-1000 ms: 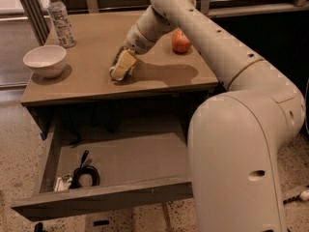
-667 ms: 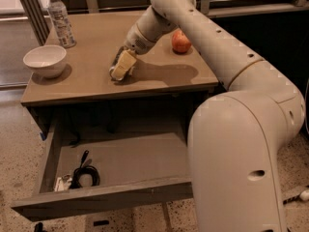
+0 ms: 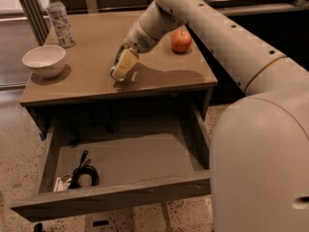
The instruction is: Place redbull can into top drawer
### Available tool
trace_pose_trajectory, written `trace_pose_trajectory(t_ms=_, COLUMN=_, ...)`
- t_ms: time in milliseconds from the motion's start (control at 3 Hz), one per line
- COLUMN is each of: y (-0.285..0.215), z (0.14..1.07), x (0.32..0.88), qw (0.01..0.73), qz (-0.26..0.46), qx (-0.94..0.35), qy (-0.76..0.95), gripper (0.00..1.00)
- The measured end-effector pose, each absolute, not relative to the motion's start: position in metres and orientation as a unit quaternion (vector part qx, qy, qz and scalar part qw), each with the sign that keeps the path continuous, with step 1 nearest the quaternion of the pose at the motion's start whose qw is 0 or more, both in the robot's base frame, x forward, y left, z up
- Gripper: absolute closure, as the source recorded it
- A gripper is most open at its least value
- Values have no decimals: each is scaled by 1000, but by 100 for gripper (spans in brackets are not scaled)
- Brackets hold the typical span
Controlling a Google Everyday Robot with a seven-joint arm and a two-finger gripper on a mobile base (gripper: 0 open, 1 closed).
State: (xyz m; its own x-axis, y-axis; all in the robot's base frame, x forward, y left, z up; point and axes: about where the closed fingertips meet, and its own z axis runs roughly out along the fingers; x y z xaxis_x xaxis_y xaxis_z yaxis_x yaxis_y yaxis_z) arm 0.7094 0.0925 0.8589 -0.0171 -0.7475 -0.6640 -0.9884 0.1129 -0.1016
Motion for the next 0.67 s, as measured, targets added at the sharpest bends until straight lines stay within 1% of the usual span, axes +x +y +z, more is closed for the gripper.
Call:
trace_pose_trajectory(t_ms=333, y=89, z=882, x=660, qw=307, qz=203, qx=-644, qy=671, gripper=100)
trace_pose_trajectory(t_ms=667, y=92, z=858, x=644, qw=280, qz=208, qx=-653, qy=673, gripper=100)
